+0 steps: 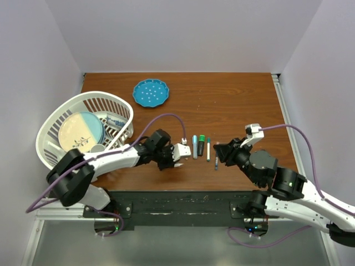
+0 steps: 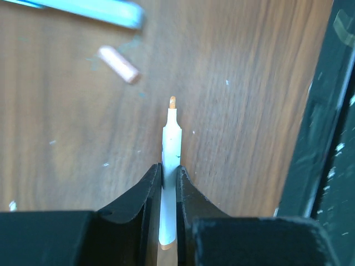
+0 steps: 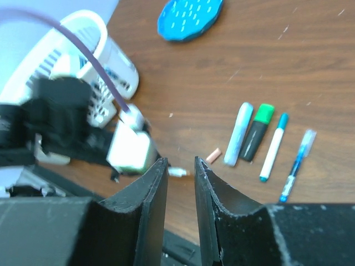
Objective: Insert the pens into the pen caps
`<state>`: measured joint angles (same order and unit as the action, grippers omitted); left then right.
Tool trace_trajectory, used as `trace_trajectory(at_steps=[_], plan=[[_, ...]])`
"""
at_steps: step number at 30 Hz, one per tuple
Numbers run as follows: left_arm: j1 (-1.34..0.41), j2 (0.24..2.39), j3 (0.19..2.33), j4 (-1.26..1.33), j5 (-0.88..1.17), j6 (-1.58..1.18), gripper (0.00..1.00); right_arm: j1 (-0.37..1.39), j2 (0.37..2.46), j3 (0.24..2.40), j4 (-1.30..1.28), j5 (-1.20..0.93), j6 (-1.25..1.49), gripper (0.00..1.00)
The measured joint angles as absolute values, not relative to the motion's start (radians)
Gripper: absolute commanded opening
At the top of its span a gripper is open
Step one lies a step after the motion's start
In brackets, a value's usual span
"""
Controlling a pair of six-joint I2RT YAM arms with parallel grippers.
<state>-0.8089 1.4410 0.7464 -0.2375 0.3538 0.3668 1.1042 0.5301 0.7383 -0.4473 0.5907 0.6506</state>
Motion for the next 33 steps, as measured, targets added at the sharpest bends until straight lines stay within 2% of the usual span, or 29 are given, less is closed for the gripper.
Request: trace_trajectory(at_steps=[2,5,6,9,10,14,19,24,33], plan=[[-0.793,1.389,0.731,-0.217,0.361,0.313,0.0,1.104,0.527,0.703,-0.432,0.571,0.661,0.31],[-0.771,1.317,0.715,-0.178,0.363,0.217,0.0,1.104,0.515,0.627,-0.37,0.52,0.682,0.4],[-0.765,1.295,0.709,-0.154,0.364,0.181,0.0,1.104,0.508,0.594,-0.338,0.495,0.686,0.48],[-0.756,1.221,0.67,-0.052,0.373,0.035,0.0,1.104,0.499,0.491,-0.214,0.422,0.69,0.59],[-0.756,1.193,0.653,-0.009,0.379,-0.024,0.0,1.104,0.498,0.458,-0.17,0.391,0.686,0.61],[-0.755,1.083,0.587,0.186,0.41,-0.236,0.0,1.104,0.54,0.384,0.01,0.281,0.661,0.62],[-0.755,0.984,0.557,0.421,0.435,-0.465,0.0,1.104,0.656,0.39,0.183,0.202,0.629,0.61],[-0.755,0.935,0.539,0.545,0.439,-0.596,0.0,1.104,0.775,0.45,0.238,0.179,0.601,0.59],[-0.754,0.892,0.47,0.669,0.425,-0.719,0.0,1.104,0.847,0.542,0.308,0.159,0.572,0.59]])
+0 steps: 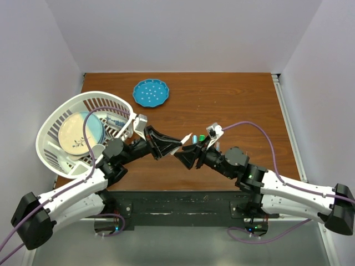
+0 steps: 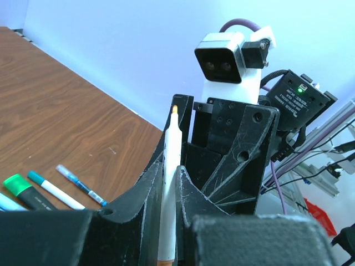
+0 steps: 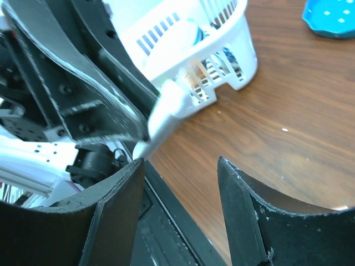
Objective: Insert the pens into the pen caps
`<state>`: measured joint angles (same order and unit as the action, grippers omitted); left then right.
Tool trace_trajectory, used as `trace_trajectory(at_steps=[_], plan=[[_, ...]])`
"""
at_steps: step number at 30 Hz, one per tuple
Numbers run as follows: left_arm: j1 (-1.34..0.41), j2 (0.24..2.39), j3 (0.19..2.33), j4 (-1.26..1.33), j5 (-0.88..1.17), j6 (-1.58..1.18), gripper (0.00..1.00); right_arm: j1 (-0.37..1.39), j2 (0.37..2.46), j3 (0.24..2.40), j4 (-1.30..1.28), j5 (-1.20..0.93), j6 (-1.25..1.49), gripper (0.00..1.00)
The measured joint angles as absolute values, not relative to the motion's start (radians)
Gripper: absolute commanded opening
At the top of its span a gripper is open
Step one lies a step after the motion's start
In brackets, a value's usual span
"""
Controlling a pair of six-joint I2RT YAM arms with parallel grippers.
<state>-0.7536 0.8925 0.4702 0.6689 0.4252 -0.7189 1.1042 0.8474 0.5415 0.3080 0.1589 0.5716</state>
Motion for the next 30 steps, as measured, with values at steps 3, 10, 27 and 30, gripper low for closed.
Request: trace_trajectory(at_steps=[3,10,27,30], plan=[[-0.754,0.889,0.454,0.7,0.422,-0.733,0.0,1.104,0.875,0.564,0.323,0.139,0.566,0.58],[-0.753,0.888,0.425,0.741,0.409,-0.748,0.0,1.105,0.905,0.572,0.352,0.12,0.564,0.55],[-0.755,0.884,0.495,0.398,0.156,-0.65,0.39,1.106,0.913,0.567,0.299,0.222,0.556,0.36],[-0.751,0.903,0.599,0.176,-0.027,-0.696,0.41,1.106,0.897,0.567,0.224,0.263,0.575,0.36]])
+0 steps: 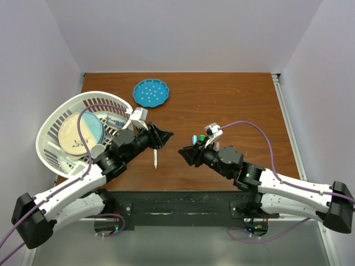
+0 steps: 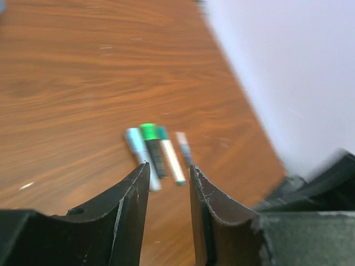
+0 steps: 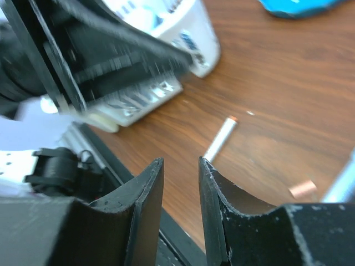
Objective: Insert the pens into the pen caps
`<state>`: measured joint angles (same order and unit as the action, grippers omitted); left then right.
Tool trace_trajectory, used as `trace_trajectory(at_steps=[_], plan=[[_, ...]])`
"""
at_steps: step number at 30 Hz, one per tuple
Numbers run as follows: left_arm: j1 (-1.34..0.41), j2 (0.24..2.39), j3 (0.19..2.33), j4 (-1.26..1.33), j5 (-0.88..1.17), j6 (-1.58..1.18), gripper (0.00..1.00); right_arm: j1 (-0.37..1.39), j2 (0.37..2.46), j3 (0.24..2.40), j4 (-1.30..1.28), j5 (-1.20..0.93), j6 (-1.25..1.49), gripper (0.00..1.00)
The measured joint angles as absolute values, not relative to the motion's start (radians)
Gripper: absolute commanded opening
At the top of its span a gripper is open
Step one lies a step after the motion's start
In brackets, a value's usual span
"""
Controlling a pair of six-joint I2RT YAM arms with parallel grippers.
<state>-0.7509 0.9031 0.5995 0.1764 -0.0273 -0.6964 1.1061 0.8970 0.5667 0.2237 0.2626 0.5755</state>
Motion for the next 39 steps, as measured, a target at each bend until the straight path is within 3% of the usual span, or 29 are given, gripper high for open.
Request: trace_trajectory(at_steps=[5,12,20,28,34,38,39], plan=[[-0.74,1.002,0.71,-0.086,-0.212,-0.691,0.42,1.106,0.827,0.567,0.106,0.326,0.598,0.36],[-0.74,1.308,0.772,-0.39,-0.359,-0.697,0.42,1.106,0.739,0.567,0.024,0.377,0.61,0.36],[-0.74,1.369,0.751,-0.456,-0.399,-0.704,0.44,1.106,0.667,0.567,-0.043,0.403,0.609,0.36],[-0.74,1.441,0.705,-0.437,-0.381,-0.717,0.38,1.106,0.653,0.568,-0.068,0.41,0.606,0.35],[-0.74,1.457,0.705,-0.395,-0.369,-0.71,0.25,1.106,0.653,0.568,-0.09,0.415,0.599,0.36],[-0.74,1.473,0.711,-0.369,-0.369,-0.686,0.0,1.106,0.647,0.568,-0.11,0.427,0.588,0.37],[-0.74,1.474,0.711,-0.364,-0.363,-0.676,0.0,1.106,0.642,0.568,-0.115,0.429,0.581,0.38]])
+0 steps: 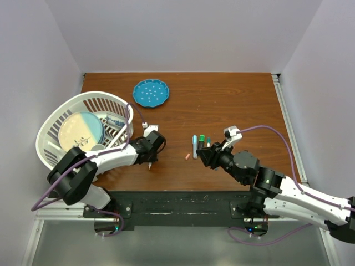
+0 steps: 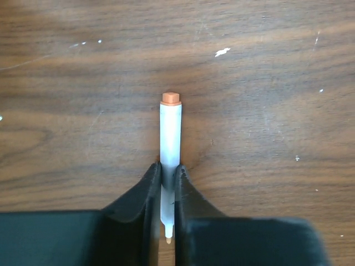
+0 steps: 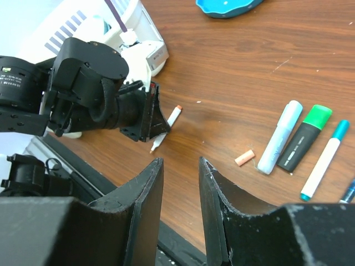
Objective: Insert the pens into the pen caps
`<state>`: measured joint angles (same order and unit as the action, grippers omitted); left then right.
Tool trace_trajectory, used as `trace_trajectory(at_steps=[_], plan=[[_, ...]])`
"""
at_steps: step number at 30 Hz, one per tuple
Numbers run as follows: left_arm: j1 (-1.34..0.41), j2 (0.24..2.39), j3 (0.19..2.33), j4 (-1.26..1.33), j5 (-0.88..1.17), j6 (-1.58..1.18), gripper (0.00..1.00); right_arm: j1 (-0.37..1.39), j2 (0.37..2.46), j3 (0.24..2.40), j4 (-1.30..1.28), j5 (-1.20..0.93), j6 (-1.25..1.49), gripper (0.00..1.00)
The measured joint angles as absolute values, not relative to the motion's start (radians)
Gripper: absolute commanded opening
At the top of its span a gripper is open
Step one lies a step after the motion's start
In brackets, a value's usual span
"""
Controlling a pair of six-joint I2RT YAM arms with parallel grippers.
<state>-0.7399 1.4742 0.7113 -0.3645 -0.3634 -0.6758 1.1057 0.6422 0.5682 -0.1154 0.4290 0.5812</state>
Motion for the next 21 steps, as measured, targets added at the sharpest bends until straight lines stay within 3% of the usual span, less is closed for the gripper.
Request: trace_trajectory(at_steps=[5,13,21], plan=[[-0.739,1.462,0.711,-0.353,-0.301,-0.623,0.0,1.106,0.628,0.572,-0.099,0.415,0.481,0.43],[-0.762,1.34,0.782,-0.459,0.059,-0.582,0.0,1.105,0.729,0.571,0.033,0.316,0.017,0.55],[-0.762,1.253,0.918,-0.498,0.39,-0.627,0.0,1.105,0.743,0.498,0.157,0.134,-0.444,0.54]])
